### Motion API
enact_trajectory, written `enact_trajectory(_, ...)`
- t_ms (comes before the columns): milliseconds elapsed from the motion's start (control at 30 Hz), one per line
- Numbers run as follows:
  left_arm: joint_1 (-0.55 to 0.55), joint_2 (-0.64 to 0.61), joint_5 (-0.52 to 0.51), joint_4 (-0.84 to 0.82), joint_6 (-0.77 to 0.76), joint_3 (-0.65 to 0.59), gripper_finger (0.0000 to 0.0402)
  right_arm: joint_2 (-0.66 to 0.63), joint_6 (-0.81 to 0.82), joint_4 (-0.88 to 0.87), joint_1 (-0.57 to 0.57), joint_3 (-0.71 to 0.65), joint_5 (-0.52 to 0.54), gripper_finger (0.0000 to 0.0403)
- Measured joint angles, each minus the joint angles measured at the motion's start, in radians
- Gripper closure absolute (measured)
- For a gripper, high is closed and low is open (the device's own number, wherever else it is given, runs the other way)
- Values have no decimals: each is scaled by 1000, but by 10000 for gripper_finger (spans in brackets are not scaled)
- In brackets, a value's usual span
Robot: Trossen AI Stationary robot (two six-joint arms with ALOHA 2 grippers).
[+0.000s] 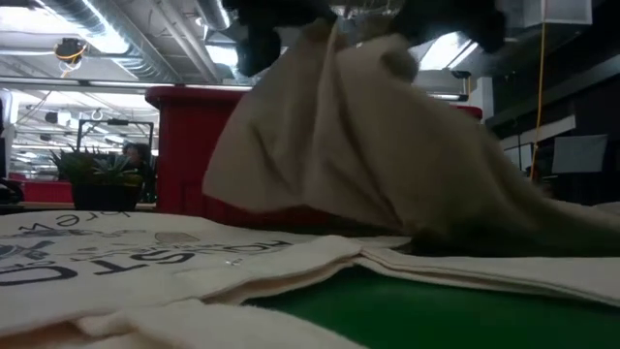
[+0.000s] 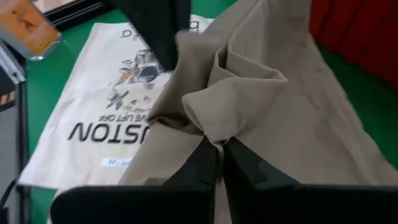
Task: Fold Laundry from Bin
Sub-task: Fold the beige shorts
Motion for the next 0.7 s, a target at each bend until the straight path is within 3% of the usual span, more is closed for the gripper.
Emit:
enact_trajectory(200, -2, 12, -31, 170, 1, 1, 401, -27, 109, -104, 41, 0, 65, 388)
enact_trajectory(467, -3, 112, 5, 403, -1, 1, 401, -28, 239, -194, 63, 1, 62, 388)
enact_trajectory(700, -15, 177, 8, 464, 2, 57, 401, -35, 260, -202, 105, 1, 62, 388)
